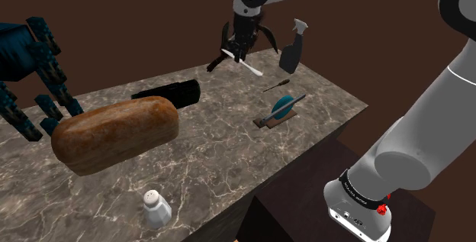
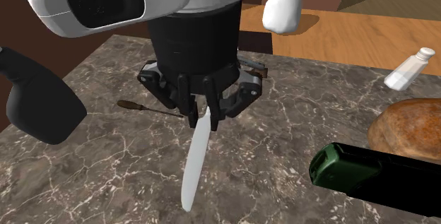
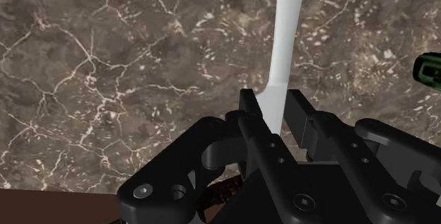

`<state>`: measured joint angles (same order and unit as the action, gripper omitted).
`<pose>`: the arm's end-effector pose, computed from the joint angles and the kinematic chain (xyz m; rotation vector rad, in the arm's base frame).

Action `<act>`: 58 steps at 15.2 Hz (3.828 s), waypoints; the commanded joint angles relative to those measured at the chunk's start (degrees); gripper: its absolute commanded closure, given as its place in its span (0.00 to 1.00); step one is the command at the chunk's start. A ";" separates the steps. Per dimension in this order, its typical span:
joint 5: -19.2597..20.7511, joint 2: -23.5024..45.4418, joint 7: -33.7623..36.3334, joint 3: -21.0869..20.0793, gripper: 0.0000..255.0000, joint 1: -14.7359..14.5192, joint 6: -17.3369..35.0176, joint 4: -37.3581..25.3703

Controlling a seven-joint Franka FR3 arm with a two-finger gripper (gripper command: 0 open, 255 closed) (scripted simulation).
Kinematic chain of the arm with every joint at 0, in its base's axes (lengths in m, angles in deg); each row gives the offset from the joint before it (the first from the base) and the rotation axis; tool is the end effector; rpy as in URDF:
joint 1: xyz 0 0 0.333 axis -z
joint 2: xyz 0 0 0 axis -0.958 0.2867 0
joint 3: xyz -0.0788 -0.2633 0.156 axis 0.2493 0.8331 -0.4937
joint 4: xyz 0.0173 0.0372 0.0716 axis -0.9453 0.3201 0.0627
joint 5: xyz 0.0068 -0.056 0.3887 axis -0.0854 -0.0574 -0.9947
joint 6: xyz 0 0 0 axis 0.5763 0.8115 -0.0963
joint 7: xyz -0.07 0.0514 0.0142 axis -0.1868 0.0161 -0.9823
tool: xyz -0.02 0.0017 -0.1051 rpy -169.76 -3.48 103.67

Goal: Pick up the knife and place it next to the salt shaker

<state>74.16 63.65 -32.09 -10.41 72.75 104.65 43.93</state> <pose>0.5704 0.0665 0.4679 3.1296 -0.0228 -0.0064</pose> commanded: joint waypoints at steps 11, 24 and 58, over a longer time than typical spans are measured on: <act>-0.36 -2.68 2.32 -1.24 1.00 -1.29 -7.05 -4.32; -1.35 -5.88 19.29 -10.11 1.00 -9.66 -6.73 -0.75; 2.64 3.79 37.64 -18.28 1.00 -18.02 8.12 5.34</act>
<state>76.63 67.14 5.36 -28.67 54.80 112.05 48.84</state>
